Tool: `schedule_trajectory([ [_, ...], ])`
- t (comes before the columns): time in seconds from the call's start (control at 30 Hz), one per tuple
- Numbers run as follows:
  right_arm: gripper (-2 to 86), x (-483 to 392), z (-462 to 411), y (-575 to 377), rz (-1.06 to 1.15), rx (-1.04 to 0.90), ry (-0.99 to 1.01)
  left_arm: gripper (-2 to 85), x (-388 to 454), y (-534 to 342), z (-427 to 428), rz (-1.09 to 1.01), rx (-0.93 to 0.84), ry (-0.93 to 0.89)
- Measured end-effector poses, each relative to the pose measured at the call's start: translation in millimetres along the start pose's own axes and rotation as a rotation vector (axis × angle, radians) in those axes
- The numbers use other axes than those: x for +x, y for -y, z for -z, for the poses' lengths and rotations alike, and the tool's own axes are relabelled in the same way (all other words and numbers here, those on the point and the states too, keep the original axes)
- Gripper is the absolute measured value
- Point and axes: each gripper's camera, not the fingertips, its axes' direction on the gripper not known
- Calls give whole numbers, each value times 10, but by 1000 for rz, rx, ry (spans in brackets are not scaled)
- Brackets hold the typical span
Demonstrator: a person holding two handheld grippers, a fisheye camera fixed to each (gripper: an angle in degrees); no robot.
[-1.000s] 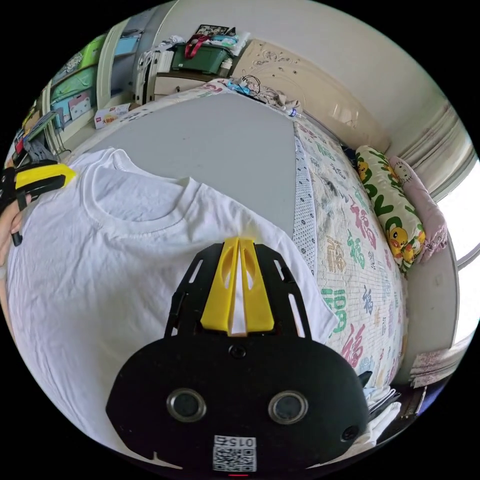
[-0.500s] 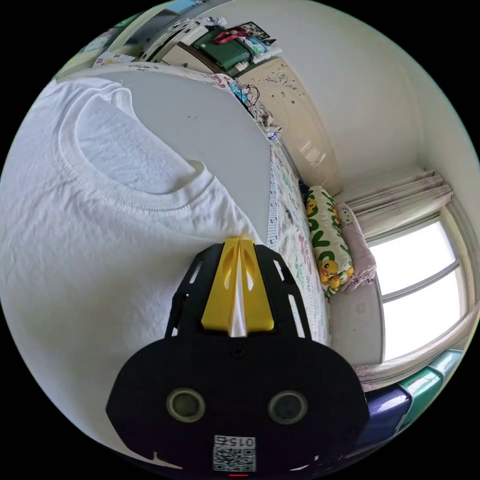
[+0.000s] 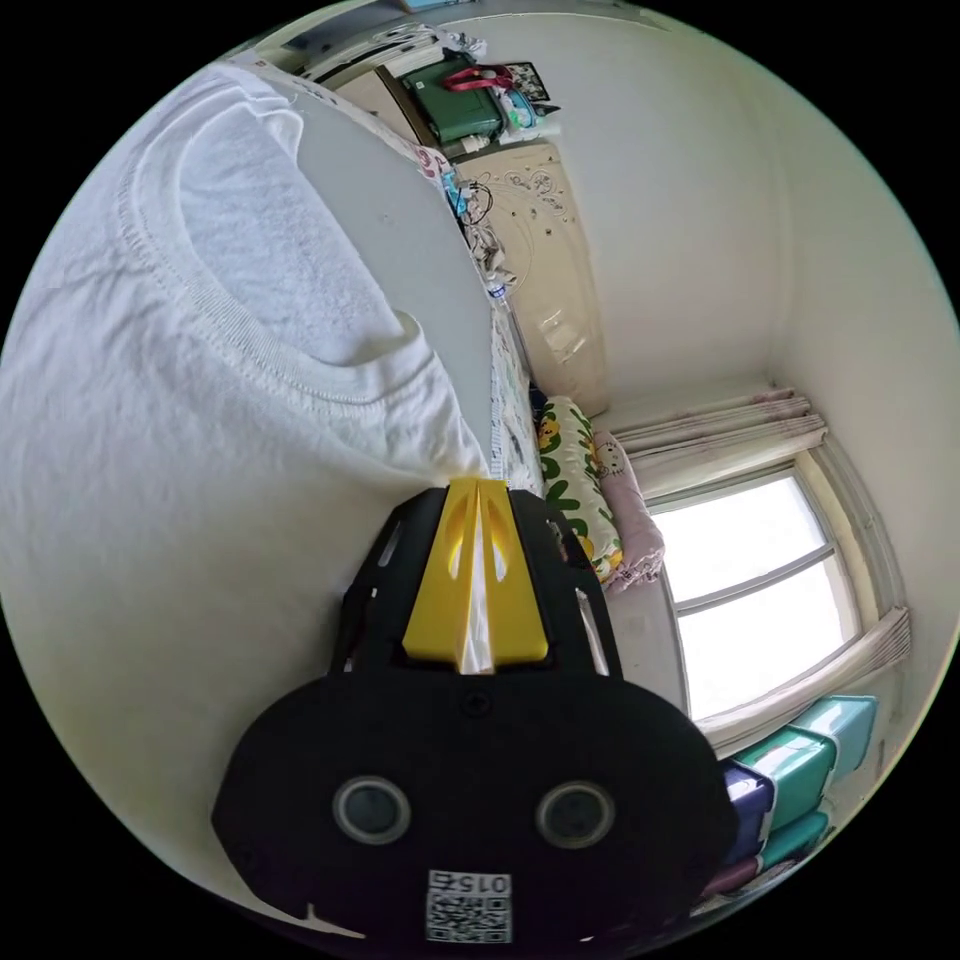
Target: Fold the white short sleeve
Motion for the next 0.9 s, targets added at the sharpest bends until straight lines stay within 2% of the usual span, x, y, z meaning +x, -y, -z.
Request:
schedule_trajectory([
  [0.23, -10, -177, -76, -39, 1, 4, -19, 64, 168, -178, -346, -5, -9, -23],
  [0.33, -10, -229, -148, -79, 0, 3, -13, 62, 360, -406, -706, 60, -71, -156],
  [0.4, -10, -225, -235, -117, -6, -7, 25, 58, 421, -789, -1345, 234, -231, -438],
  [0.43, -10, -214, -261, -127, -11, -11, 38, 57, 450, -922, -1556, 282, -289, -511],
  [0.5, -10, -85, -371, -187, -82, -21, 96, 47, 665, -1606, -2380, 494, -488, -819],
  [0.6, -10, 258, -547, -339, -233, -20, 267, 30, 1214, -2555, -3127, 750, -611, -1183],
  [0.7, -10, 465, -707, -536, -280, 27, 489, 22, 1943, -3241, -3579, 837, -697, -1387],
  [0.9, -10, 312, -1007, -742, -204, 27, 597, 18, 3009, -4029, -4083, 866, -748, -1513],
])
